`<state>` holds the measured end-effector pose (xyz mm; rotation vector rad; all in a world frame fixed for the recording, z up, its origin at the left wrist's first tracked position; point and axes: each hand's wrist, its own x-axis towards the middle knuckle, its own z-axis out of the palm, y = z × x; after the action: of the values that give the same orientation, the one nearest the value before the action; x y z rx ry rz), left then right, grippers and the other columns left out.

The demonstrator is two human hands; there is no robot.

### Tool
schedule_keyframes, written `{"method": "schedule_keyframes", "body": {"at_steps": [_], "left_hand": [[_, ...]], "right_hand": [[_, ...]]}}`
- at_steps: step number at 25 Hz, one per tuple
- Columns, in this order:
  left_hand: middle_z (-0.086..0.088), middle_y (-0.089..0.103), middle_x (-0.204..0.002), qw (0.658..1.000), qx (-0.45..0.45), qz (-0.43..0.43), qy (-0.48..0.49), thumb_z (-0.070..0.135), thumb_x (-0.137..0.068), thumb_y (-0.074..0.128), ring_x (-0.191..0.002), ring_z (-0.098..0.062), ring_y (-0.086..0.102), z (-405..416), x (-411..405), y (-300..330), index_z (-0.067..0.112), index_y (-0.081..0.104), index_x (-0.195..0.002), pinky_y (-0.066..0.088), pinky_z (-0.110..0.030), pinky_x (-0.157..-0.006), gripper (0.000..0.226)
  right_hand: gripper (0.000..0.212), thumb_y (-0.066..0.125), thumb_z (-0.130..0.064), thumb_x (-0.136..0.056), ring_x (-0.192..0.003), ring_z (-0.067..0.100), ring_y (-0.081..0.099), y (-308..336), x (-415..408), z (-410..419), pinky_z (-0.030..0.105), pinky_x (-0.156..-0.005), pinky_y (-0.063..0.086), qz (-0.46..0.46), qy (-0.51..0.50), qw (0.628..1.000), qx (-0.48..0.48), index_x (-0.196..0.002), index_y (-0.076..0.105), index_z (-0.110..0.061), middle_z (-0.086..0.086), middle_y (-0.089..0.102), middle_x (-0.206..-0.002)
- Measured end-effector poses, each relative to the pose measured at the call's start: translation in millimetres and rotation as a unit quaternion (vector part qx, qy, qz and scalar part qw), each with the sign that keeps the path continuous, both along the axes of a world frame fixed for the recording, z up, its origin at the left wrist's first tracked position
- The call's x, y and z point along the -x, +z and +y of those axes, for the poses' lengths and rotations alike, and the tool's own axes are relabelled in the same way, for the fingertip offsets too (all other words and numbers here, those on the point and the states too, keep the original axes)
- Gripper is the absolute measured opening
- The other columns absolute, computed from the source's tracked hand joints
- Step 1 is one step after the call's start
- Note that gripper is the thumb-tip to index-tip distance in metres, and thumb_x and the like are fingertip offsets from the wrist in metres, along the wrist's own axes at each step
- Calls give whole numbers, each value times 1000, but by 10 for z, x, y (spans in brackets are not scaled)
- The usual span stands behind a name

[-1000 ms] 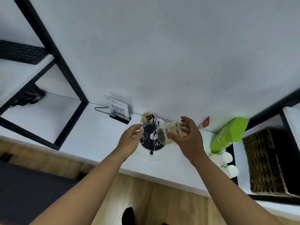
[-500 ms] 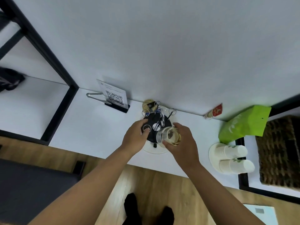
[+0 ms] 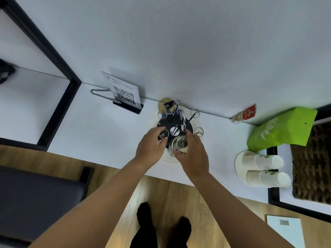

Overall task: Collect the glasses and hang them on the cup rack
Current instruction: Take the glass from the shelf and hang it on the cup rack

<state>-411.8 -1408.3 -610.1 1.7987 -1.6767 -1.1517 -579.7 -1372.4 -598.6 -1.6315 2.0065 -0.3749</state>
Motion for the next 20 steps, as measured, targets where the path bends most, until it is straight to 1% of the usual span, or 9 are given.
{"method": "schedule_keyframes", "body": {"at_steps": [4, 7, 12, 13, 17, 20], "left_hand": [[5, 57, -146, 1000, 14, -5, 2, 25, -102, 62, -132, -13, 54, 28, -11, -24, 22, 55, -146, 42, -28, -107, 45], [6, 58, -145, 999, 27, -19, 2, 28, -101, 63, -131, -13, 55, 13, -4, -42, 21, 56, -145, 44, -30, -105, 45], [8, 60, -142, 997, 47, -56, -5, 36, -99, 66, -128, -12, 56, -4, 49, -58, 22, 59, -143, 44, -25, -98, 46], [8, 61, -141, 997, 51, -64, -5, 37, -99, 67, -127, -13, 57, -9, 65, -62, 22, 59, -142, 44, -26, -97, 46], [6, 67, -131, 992, 75, -102, -1, 40, -97, 68, -118, -17, 61, -40, 141, -75, 22, 65, -135, 53, -36, -92, 42], [5, 70, -125, 990, 89, -110, -1, 39, -95, 71, -113, -18, 63, -40, 184, -98, 22, 68, -129, 53, -33, -88, 38]], "right_hand": [[86, 84, -32, -85, -126, 23, 56, -66, -11, 1, 39, -92, 53, 8, 3, 1000, -11, -158, 40, -19, -2, 54, -142], [85, 84, -32, -85, -124, 23, 55, -96, -20, -19, 38, -88, 51, 11, 1, 1000, -8, -157, 41, -20, -3, 54, -140], [82, 86, -32, -83, -124, 25, 57, -132, 12, -66, 40, -87, 53, 14, 3, 1000, -6, -153, 46, -18, -2, 55, -142], [81, 86, -32, -83, -124, 24, 57, -140, 31, -69, 40, -87, 53, 13, 3, 1000, -6, -153, 46, -19, -3, 55, -142], [80, 83, -31, -86, -125, 23, 56, -190, 121, -61, 42, -86, 56, 21, 17, 1000, -11, -155, 44, -22, -5, 54, -142], [82, 82, -31, -87, -126, 25, 56, -231, 183, -64, 43, -88, 56, 27, 20, 999, -13, -157, 41, -21, -2, 52, -145]]}}
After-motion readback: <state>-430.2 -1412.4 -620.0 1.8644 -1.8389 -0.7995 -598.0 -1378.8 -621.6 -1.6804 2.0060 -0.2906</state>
